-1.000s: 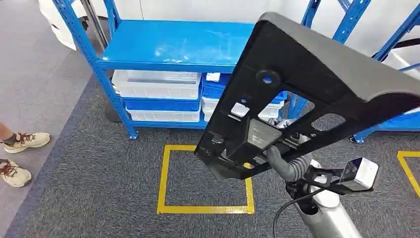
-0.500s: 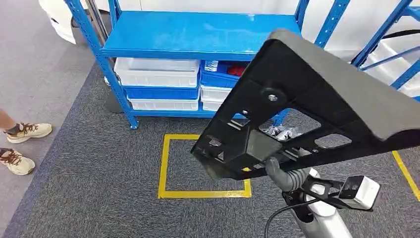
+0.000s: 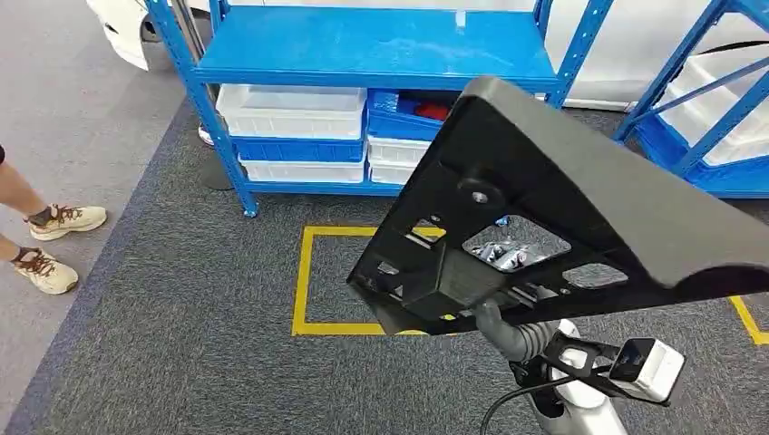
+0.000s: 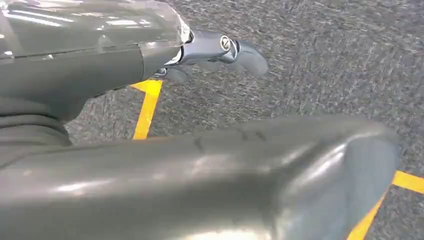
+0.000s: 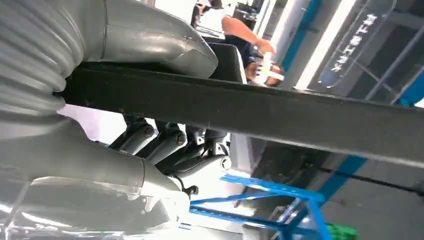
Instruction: Take the parts from the cabinet and place them on the table.
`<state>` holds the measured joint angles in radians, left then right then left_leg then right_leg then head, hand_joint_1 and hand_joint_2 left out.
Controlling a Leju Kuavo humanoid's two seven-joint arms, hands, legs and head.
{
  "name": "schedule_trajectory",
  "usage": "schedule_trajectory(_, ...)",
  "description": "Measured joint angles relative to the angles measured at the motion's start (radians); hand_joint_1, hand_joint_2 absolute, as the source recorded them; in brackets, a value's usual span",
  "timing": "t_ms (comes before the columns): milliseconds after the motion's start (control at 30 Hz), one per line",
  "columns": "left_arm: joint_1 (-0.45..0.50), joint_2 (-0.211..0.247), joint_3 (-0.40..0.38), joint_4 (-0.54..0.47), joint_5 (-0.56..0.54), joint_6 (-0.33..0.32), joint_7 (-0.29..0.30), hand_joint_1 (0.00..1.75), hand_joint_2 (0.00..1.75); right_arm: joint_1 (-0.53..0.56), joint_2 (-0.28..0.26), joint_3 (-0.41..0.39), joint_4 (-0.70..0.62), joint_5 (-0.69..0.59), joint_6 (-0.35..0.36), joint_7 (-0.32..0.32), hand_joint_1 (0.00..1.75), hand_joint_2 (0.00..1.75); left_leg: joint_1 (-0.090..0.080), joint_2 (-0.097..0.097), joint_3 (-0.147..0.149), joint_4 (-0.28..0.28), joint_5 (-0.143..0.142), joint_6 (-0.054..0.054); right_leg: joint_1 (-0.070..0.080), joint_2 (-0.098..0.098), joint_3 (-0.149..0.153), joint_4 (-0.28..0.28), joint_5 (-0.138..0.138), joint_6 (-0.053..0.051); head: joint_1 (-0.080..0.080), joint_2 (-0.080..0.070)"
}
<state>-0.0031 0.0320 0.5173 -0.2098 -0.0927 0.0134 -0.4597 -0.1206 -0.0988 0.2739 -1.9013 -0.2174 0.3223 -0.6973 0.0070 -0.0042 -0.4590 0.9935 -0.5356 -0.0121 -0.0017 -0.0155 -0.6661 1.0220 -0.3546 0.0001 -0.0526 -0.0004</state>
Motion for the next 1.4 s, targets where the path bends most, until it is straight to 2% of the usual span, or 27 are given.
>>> schedule_trajectory(67,0.005,0.000,0.007,0.000,-0.001,0.000,0.001,0.00,0.00,0.002,0.006,-0.001,0.000,0.001,0.000,-0.001,1.73,1.75,0.002,0.003,-0.013,-0.003,0.022,0.017,-0.002,0.002,-0.005,-0.004,0.019,0.013,0.001,0.000)
schedule_trajectory(100,0.002,0.000,0.011,0.000,-0.003,0.000,0.001,0.00,0.00,0.003,0.007,-0.002,0.000,0.001,-0.002,-0.001,1.73,1.75,0.003,0.011,-0.025,-0.003,0.033,0.025,-0.009,0.007,-0.015,0.011,-0.017,0.018,0.000,0.000)
schedule_trajectory(133,0.001,0.000,0.011,0.000,-0.005,0.000,0.001,0.00,0.00,0.002,0.008,-0.003,0.000,0.002,-0.002,-0.001,1.73,1.75,0.003,0.012,-0.040,-0.002,0.045,0.033,-0.009,0.009,-0.028,0.053,-0.080,0.023,0.000,0.000)
schedule_trajectory(200,0.000,0.000,0.012,0.000,-0.006,0.000,0.000,0.00,0.00,0.002,0.010,-0.009,-0.001,0.002,-0.002,-0.001,1.73,1.75,0.002,0.012,-0.072,-0.002,0.067,0.035,-0.011,0.010,-0.066,0.206,-0.201,0.032,0.000,0.000)
schedule_trajectory(233,0.001,0.000,0.013,0.000,-0.008,0.000,0.000,0.00,0.00,0.003,0.012,-0.011,0.000,0.003,-0.003,-0.001,1.73,1.75,0.001,0.012,-0.089,-0.001,0.080,0.035,-0.011,0.010,-0.080,0.277,-0.221,0.035,0.000,0.000)
schedule_trajectory(300,0.002,0.000,0.015,0.000,-0.009,0.000,0.000,0.00,0.00,0.004,0.014,-0.014,0.000,0.002,-0.006,-0.001,1.73,1.75,0.000,0.015,-0.121,0.001,0.104,0.032,-0.011,0.010,-0.063,0.317,-0.161,0.033,0.000,0.000)
schedule_trajectory(367,0.001,-0.001,0.018,0.000,-0.010,0.000,0.002,0.00,0.00,0.006,0.015,-0.015,0.000,-0.002,-0.007,-0.001,1.73,1.75,-0.002,0.017,-0.143,0.002,0.121,0.029,-0.010,0.009,0.036,0.197,-0.102,0.022,0.000,0.000)
schedule_trajectory(400,0.000,-0.001,0.018,0.000,-0.013,-0.001,0.002,0.00,0.00,0.006,0.016,-0.015,-0.001,-0.004,-0.007,-0.001,1.73,1.75,-0.002,0.017,-0.145,0.003,0.128,0.026,-0.003,0.001,0.110,0.099,-0.108,0.010,0.000,0.000)
schedule_trajectory(433,0.001,-0.003,0.018,0.000,-0.015,-0.002,0.002,0.00,0.00,0.005,0.017,-0.015,-0.004,-0.004,-0.006,0.000,1.73,1.75,-0.007,0.018,-0.147,0.004,0.132,0.021,0.004,-0.016,0.175,0.003,-0.153,-0.001,0.001,0.000)
schedule_trajectory(467,0.001,-0.003,0.019,0.000,-0.016,-0.002,0.002,0.00,0.00,0.005,0.019,-0.015,-0.006,-0.005,-0.001,-0.001,1.73,1.75,-0.006,0.021,-0.147,0.005,0.137,0.015,0.005,-0.016,0.198,-0.040,-0.170,-0.003,0.000,0.000)
schedule_trajectory(533,0.001,-0.003,0.024,0.000,-0.021,-0.003,0.003,0.00,0.00,0.006,0.025,-0.018,-0.008,-0.005,0.009,-0.001,1.73,1.75,0.000,0.031,-0.148,0.001,0.149,0.001,0.011,-0.008,0.188,-0.041,-0.167,-0.009,0.000,0.000)
schedule_trajectory(600,0.000,-0.003,0.034,0.000,-0.021,-0.004,0.003,0.00,0.00,0.007,0.031,-0.022,-0.010,-0.007,0.018,-0.001,1.73,1.75,0.001,0.029,-0.157,0.013,0.144,-0.008,0.000,-0.006,0.185,-0.057,-0.144,-0.020,0.000,0.000)
schedule_trajectory(633,0.001,-0.004,0.035,0.000,-0.022,-0.005,0.002,0.00,0.00,0.006,0.034,-0.023,-0.010,-0.008,0.019,-0.001,1.73,1.75,0.001,0.022,-0.172,0.047,0.103,-0.011,0.000,-0.001,0.178,-0.059,-0.136,-0.028,0.000,0.000)
schedule_trajectory(700,0.002,-0.004,0.037,0.000,-0.021,-0.004,0.003,0.00,0.00,0.010,0.042,-0.023,-0.010,-0.008,0.019,-0.001,1.73,1.75,0.004,0.014,-0.228,0.208,-0.003,-0.021,0.001,0.005,0.158,-0.055,-0.123,-0.033,0.000,0.000)
schedule_trajectory(767,0.002,-0.004,0.039,0.000,-0.021,-0.004,0.003,0.00,0.00,0.014,0.042,-0.024,-0.010,-0.008,0.019,-0.001,1.73,1.75,0.004,0.014,-0.260,0.322,-0.042,-0.028,0.002,0.012,0.140,-0.048,-0.114,-0.031,0.000,0.000)
schedule_trajectory(800,0.003,-0.005,0.039,0.000,-0.021,-0.004,0.003,0.00,0.00,0.015,0.043,-0.024,-0.010,-0.008,0.019,-0.001,1.73,1.75,0.005,0.014,-0.244,0.306,-0.026,-0.030,0.001,0.016,0.133,-0.043,-0.112,-0.029,0.000,0.000)
schedule_trajectory(833,0.003,-0.004,0.039,0.000,-0.021,-0.004,0.003,0.00,0.00,0.016,0.044,-0.024,-0.010,-0.008,0.019,-0.001,1.73,1.75,0.006,0.013,-0.202,0.245,0.008,-0.030,0.001,0.021,0.127,-0.037,-0.111,-0.028,0.000,0.000)
schedule_trajectory(900,0.002,-0.003,0.039,0.000,-0.021,-0.004,0.003,0.00,0.00,0.016,0.046,-0.024,-0.010,-0.008,0.019,-0.001,1.73,1.75,0.008,0.006,-0.083,0.050,0.075,-0.026,-0.001,0.029,0.118,-0.022,-0.113,-0.023,0.000,0.000)
schedule_trajectory(933,0.001,-0.003,0.040,0.000,-0.021,-0.004,0.003,0.00,0.00,0.016,0.047,-0.025,-0.010,-0.008,0.019,-0.001,1.73,1.75,0.007,-0.012,-0.054,0.010,0.048,-0.017,0.001,0.030,0.110,-0.018,-0.112,-0.018,0.000,0.000)
schedule_trajectory(967,0.003,-0.003,0.041,0.000,-0.021,-0.004,0.003,0.00,0.00,0.016,0.048,-0.026,-0.010,-0.008,0.019,0.000,1.73,1.75,0.002,-0.012,-0.066,0.018,0.067,-0.011,0.002,0.035,0.107,-0.016,-0.109,-0.012,0.000,0.000)
schedule_trajectory(1033,0.003,-0.003,0.042,0.000,-0.021,-0.004,0.004,0.00,0.00,0.017,0.049,-0.026,-0.010,-0.008,0.019,-0.001,1.73,1.75,0.001,-0.008,-0.071,0.011,0.060,-0.003,0.001,0.041,0.102,-0.015,-0.102,-0.002,0.000,0.000)
schedule_trajectory(1100,0.001,-0.004,0.042,0.000,-0.021,-0.004,0.004,0.00,0.00,0.018,0.049,-0.027,-0.010,-0.008,0.019,-0.001,1.73,1.75,0.012,0.003,-0.072,-0.001,0.072,0.014,0.002,0.041,0.096,-0.004,-0.109,0.009,0.000,0.000)
schedule_trajectory(1167,0.000,-0.004,0.042,0.000,-0.021,-0.004,0.004,0.00,0.00,0.016,0.049,-0.031,-0.010,-0.008,0.019,-0.001,1.73,1.75,0.012,0.009,-0.077,-0.002,0.076,0.024,-0.001,0.028,0.051,0.090,-0.175,0.021,0.000,0.000)
schedule_trajectory(1233,0.002,-0.004,0.042,0.000,-0.021,-0.004,0.004,0.00,0.00,0.019,0.049,-0.034,-0.010,-0.008,0.019,-0.001,1.73,1.75,0.010,0.017,-0.086,0.000,0.079,0.026,-0.005,0.025,-0.033,0.265,-0.252,0.031,0.000,0.000)
schedule_trajectory(1267,0.003,-0.004,0.043,0.000,-0.021,-0.004,0.004,0.00,0.00,0.020,0.049,-0.035,-0.010,-0.008,0.019,-0.001,1.73,1.75,0.010,0.021,-0.090,0.001,0.081,0.025,-0.006,0.024,-0.056,0.315,-0.261,0.034,0.000,0.000)
schedule_trajectory(1333,0.003,-0.004,0.043,0.000,-0.021,-0.004,0.004,0.00,0.00,0.021,0.049,-0.036,-0.010,-0.008,0.019,-0.001,1.73,1.75,0.010,0.029,-0.089,0.002,0.082,0.023,-0.009,0.019,-0.023,0.256,-0.209,0.033,0.000,0.000)
schedule_trajectory(1400,0.001,-0.004,0.043,0.000,-0.021,-0.004,0.004,0.00,0.00,0.020,0.049,-0.039,-0.010,-0.008,0.019,-0.001,1.73,1.75,0.010,0.035,-0.085,0.002,0.081,0.020,-0.009,0.005,0.079,0.068,-0.121,0.025,0.000,0.000)
